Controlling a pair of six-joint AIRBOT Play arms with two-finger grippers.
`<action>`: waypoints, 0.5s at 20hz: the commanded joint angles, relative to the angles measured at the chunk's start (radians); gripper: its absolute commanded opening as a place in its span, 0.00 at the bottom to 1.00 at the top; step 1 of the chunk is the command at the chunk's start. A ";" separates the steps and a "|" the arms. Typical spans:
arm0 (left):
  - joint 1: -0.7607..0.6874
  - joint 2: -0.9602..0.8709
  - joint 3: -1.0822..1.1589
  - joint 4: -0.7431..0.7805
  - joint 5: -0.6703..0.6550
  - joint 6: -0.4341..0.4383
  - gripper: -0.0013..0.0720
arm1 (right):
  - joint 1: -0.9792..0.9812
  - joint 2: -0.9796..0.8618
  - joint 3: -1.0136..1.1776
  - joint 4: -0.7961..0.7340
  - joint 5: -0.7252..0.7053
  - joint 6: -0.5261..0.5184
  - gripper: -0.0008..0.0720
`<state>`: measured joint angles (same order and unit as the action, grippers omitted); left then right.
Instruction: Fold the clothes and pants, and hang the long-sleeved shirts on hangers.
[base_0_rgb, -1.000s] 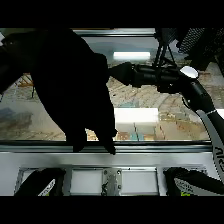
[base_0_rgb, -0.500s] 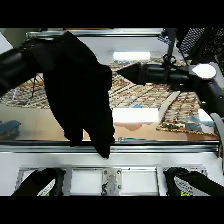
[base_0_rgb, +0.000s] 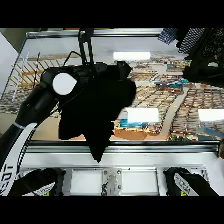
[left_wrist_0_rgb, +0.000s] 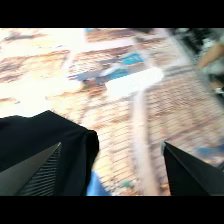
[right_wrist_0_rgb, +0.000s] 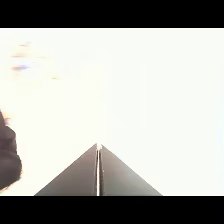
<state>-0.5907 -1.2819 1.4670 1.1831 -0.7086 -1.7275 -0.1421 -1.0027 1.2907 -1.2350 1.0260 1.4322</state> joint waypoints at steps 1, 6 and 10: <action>0.121 -0.067 0.035 0.005 -0.166 -0.001 0.96 | -0.091 0.013 -0.015 -0.131 0.103 0.090 0.04; 0.493 0.176 -0.354 0.004 -0.245 -0.001 0.96 | -0.091 0.015 -0.149 -0.057 0.107 0.066 0.04; 0.797 0.336 -0.734 -0.037 -0.251 -0.001 0.96 | -0.091 0.014 -0.242 0.095 0.105 -0.034 0.39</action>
<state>0.0074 -1.0485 0.9710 1.1816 -0.9333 -1.7279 -0.2302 -0.9890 1.1095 -1.2392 1.1244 1.4620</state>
